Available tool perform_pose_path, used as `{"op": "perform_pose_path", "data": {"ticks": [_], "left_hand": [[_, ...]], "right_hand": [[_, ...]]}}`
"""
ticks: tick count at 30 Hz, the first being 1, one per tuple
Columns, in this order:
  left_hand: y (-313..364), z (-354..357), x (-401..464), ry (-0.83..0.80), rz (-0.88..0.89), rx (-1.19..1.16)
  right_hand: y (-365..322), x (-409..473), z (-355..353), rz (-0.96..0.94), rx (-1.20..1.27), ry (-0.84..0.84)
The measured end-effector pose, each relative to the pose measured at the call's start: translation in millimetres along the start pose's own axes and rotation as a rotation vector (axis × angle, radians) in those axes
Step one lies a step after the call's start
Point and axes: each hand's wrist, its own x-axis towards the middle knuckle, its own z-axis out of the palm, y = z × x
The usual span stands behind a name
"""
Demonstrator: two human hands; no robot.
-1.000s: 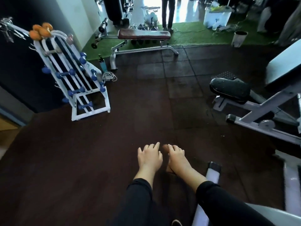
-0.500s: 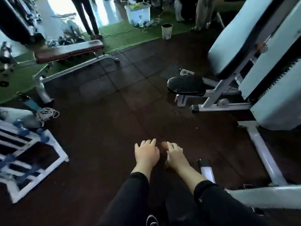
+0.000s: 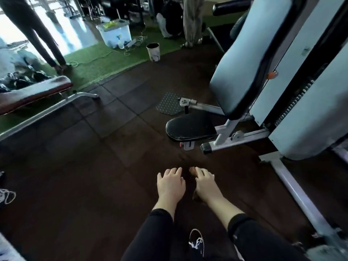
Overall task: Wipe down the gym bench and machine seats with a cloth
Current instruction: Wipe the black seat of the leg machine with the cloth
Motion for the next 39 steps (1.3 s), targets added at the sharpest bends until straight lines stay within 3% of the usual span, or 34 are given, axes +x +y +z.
{"op": "perform_pose_path", "data": {"ticks": [16,27,39], "left_hand": [[-8.5,-27.7,297.9,-0.145,0.216,0.031],[-11.0,15.1,476.1,-0.214,0.348,0.084],[-6.9,134.5,587.5,-0.191,0.372,0.073]], "right_hand": [[13.1,248.7,-14.2,0.275,0.112,-0.096],[62.6,395.5,9.9,0.480,0.259,0.078],[164.2,521.0,103.2,0.366,0.101,0.321]]}}
